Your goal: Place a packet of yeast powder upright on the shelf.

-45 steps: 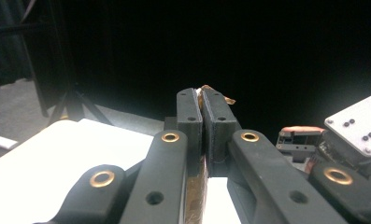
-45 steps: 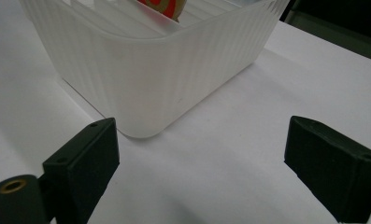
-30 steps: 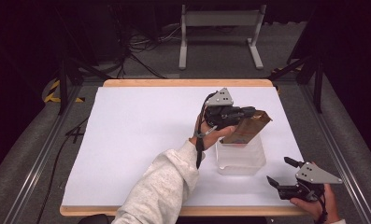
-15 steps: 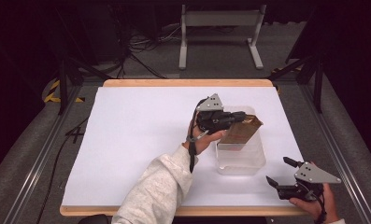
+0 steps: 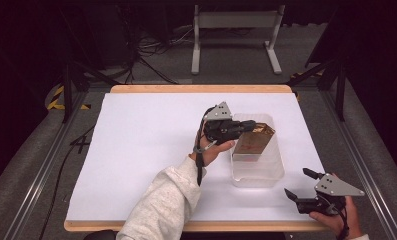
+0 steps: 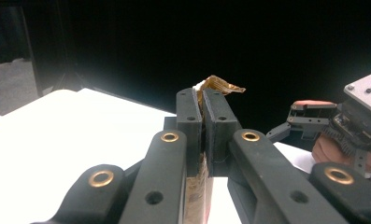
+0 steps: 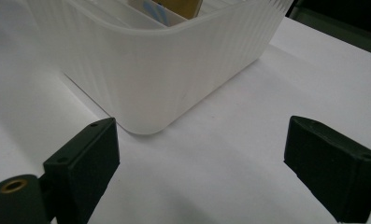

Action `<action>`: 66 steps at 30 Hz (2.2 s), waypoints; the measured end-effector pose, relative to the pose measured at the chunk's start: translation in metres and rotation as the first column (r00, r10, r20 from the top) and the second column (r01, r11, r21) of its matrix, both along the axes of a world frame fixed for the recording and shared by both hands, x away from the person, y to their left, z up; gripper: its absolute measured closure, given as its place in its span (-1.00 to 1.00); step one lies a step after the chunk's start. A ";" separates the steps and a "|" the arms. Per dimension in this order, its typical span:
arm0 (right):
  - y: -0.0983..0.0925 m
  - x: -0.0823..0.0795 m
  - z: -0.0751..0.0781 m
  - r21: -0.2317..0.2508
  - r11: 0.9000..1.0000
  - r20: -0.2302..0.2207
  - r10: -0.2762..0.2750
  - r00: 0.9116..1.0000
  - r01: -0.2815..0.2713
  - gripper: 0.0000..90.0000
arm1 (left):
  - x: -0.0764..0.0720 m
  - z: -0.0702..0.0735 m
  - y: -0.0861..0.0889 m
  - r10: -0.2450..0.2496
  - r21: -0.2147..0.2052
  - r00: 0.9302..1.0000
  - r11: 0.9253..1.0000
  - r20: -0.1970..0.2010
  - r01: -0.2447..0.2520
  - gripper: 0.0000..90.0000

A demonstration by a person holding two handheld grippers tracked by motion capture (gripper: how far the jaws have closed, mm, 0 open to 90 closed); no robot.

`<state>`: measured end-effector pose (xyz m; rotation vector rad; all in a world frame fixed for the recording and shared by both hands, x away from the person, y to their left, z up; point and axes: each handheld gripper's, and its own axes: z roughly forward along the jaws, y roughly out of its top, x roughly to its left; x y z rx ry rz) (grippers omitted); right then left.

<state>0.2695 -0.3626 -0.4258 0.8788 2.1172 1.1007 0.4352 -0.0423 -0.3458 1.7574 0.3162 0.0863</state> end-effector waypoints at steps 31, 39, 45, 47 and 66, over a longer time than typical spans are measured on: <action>0.000 0.000 0.000 -0.003 1.000 0.001 0.001 1.000 -0.001 -0.75 | -0.005 -0.003 0.024 0.037 0.082 0.999 0.996 0.034 -0.040 0.92; 0.001 0.000 0.000 -0.006 1.000 -0.001 0.006 1.000 -0.006 -0.76 | -0.007 -0.002 0.022 0.048 0.095 0.998 0.994 0.046 -0.052 0.92; 0.000 0.001 0.000 0.000 1.000 -0.001 0.005 1.000 -0.005 -0.75 | -0.008 -0.001 0.019 0.054 0.108 0.997 0.992 0.061 -0.061 0.91; 0.000 0.001 0.000 -0.001 1.000 -0.001 0.004 1.000 -0.004 -0.76 | -0.008 0.000 0.018 0.053 0.110 0.997 0.992 0.060 -0.059 0.91; 0.001 0.001 0.000 0.001 1.000 -0.001 0.004 1.000 -0.004 -0.75 | -0.015 0.009 0.019 0.073 0.183 0.991 0.979 0.115 -0.093 0.79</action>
